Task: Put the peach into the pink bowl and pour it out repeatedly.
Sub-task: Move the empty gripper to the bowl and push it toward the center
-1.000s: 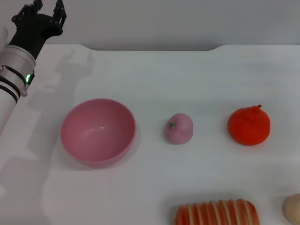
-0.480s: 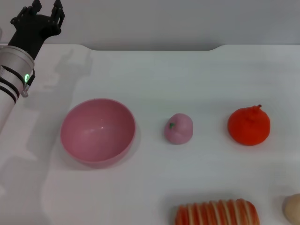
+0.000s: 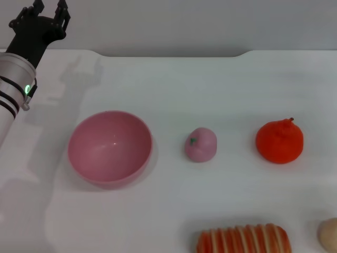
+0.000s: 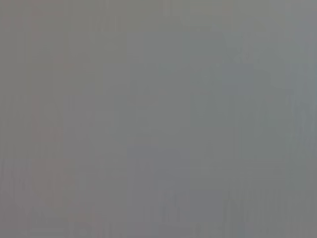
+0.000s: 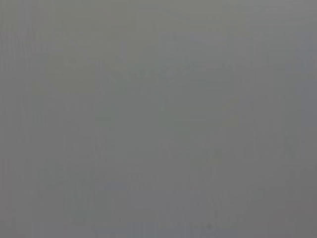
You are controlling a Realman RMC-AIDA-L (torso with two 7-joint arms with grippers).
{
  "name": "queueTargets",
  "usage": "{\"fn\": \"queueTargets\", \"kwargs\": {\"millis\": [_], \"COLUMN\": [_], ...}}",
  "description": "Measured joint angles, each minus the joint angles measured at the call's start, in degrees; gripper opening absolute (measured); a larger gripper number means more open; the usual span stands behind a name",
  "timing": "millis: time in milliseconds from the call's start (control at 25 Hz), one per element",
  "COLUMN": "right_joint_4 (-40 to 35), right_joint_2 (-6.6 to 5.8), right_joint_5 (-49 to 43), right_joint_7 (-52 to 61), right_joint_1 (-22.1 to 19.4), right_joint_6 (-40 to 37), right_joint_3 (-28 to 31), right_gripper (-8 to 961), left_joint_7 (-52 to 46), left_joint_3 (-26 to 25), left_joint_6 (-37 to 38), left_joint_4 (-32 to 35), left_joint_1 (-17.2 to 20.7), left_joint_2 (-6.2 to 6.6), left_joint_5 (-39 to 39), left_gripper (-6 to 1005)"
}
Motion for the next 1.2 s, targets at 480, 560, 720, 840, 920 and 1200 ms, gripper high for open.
{"fn": "queueTargets", "kwargs": {"millis": [480, 560, 720, 840, 920, 1200], "right_joint_4": [0.32, 0.32, 0.20, 0.11, 0.04, -0.03], "right_joint_2": [0.14, 0.15, 0.11, 0.10, 0.08, 0.06], "right_joint_5": [0.00, 0.00, 0.00, 0.00, 0.00, 0.00], "right_joint_7": [0.13, 0.13, 0.21, 0.22, 0.22, 0.21], "right_joint_1": [-0.50, -0.50, -0.48, -0.15, 0.07, 0.61], "right_joint_6": [0.08, 0.08, 0.08, 0.08, 0.08, 0.08], "right_joint_3": [1.33, 1.33, 1.32, 1.31, 1.31, 1.38], "right_gripper": [414, 414, 414, 414, 414, 414], "left_joint_7": [-0.11, -0.51, -0.56, -0.57, -0.61, -0.68], "left_joint_3": [0.06, 0.07, 0.16, 1.19, 2.00, 3.22], "left_joint_6": [0.79, 1.50, 2.72, 3.05, 3.08, 3.16], "left_joint_4": [-0.54, -1.03, -1.35, -1.34, -1.19, -0.99], "left_joint_1": [-0.22, -0.23, -0.10, -0.05, -0.01, 0.09], "left_joint_2": [0.00, -0.01, 0.00, -0.01, -0.01, 0.04], "left_joint_5": [0.00, 0.01, 0.22, 0.44, 0.45, 0.46], "left_gripper": [532, 532, 531, 530, 528, 521]}}
